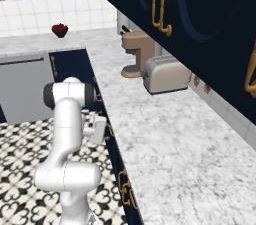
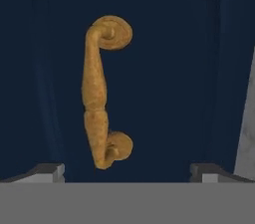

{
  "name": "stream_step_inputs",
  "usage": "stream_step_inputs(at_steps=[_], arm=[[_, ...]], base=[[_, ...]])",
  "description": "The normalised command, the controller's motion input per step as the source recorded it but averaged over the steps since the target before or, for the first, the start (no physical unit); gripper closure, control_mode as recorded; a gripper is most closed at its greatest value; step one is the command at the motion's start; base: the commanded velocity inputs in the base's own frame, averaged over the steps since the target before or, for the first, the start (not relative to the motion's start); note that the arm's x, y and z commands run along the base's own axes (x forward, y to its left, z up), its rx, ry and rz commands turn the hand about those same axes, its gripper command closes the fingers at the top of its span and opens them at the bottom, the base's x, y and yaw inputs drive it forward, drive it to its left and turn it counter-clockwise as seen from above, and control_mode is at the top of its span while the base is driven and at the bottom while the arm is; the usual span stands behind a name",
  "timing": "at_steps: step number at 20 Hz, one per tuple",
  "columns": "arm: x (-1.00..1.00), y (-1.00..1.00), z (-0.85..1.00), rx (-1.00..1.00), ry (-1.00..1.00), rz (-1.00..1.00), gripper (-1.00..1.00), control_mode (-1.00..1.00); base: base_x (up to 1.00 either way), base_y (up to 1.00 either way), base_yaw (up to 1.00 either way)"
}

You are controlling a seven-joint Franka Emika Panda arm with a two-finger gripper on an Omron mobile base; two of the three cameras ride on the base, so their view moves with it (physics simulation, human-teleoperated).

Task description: Take a straw from the drawer in front and place it inside the glass cup on the dining counter.

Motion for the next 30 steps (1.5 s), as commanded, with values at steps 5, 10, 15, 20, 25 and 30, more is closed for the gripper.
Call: stream_step_inputs(at_steps=[5,10,15,20,25,30], arm=[[0.46,-0.03,-0.33,0.00,-0.02,0.00,-1.00,-1.00],[0.50,0.00,-0.32,0.00,-0.01,0.01,-1.00,-1.00],[0.16,-0.06,-0.16,0.00,-0.03,0.00,1.00,-1.00],[-0.21,0.00,-0.01,0.00,-0.08,0.00,1.00,-1.00],[-0.51,0.45,0.00,0.00,-0.11,0.02,1.00,-1.00],[-0.65,0.93,0.00,0.05,-0.05,0.04,1.00,-1.00]], base=[[0.00,0.00,0.00],[0.00,0.00,0.00],[0.00,0.00,0.00],[0.00,0.00,0.00],[0.00,0.00,0.00],[0.00,0.00,0.00]])
